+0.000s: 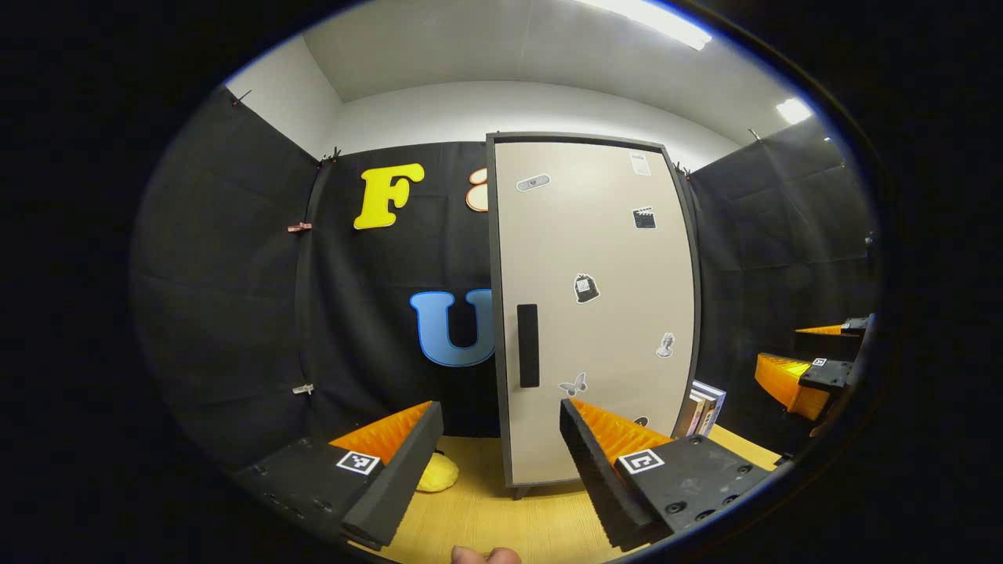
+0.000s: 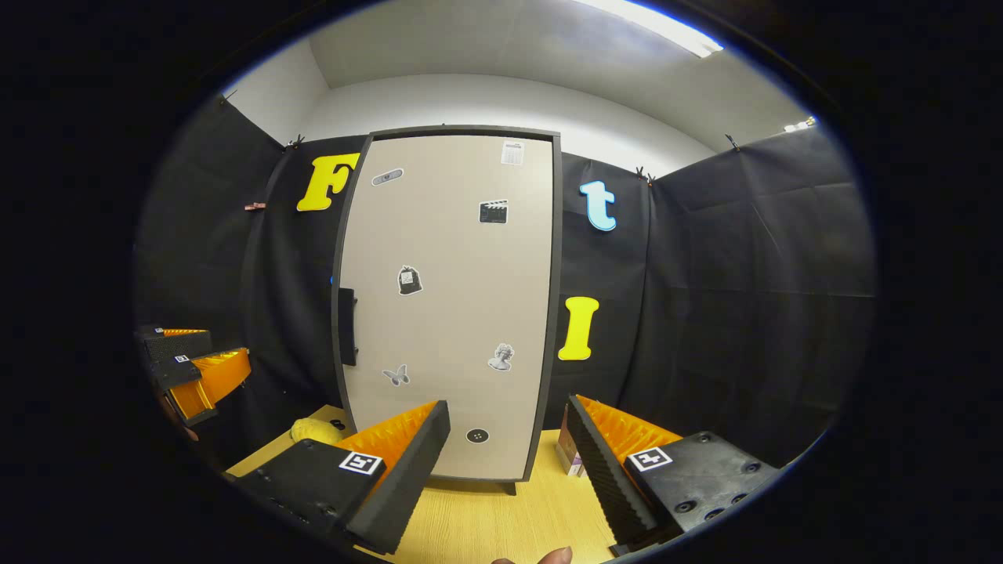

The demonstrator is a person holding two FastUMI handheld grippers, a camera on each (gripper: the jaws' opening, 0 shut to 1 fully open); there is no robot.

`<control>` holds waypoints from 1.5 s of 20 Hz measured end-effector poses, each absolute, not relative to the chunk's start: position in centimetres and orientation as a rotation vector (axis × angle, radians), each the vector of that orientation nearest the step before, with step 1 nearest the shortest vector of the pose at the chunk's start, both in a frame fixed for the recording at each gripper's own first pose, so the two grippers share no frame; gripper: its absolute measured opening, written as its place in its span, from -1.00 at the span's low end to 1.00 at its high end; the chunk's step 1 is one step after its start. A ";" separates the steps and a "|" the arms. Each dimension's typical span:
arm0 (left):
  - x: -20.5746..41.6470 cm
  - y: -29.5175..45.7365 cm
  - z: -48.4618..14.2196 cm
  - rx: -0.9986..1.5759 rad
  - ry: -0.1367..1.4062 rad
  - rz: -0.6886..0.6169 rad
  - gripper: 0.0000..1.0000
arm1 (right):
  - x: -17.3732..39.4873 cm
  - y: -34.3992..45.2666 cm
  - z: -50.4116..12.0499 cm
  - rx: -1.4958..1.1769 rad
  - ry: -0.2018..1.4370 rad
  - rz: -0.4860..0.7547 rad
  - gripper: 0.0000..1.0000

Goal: Open the cabinet door with the right hand, grasp the bottle in the cabinet with the left hand and place it on the coaster, then close the cabinet door with the right hand.

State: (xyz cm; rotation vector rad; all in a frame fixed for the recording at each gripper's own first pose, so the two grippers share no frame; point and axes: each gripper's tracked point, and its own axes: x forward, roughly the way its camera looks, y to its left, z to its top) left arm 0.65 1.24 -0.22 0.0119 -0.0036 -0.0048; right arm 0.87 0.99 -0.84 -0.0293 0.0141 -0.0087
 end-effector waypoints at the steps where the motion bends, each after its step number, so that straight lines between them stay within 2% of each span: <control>1: 0.7 1.4 -0.2 0.010 -0.005 -0.006 0.89 | 0.8 1.2 -0.9 -0.030 0.015 -0.006 0.95; 14: 1.4 2.7 0.3 0.027 -0.031 -0.021 0.89 | 1.9 2.5 -0.9 -0.023 0.022 0.009 0.95; 21: 2.2 6.2 -0.5 0.011 -0.014 0.005 0.89 | 5.2 8.6 0.6 0.012 -0.001 0.076 0.94; 30: 2.9 10.8 -2.5 0.036 0.011 0.060 0.89 | 12.2 19.5 1.4 0.066 -0.024 0.176 0.94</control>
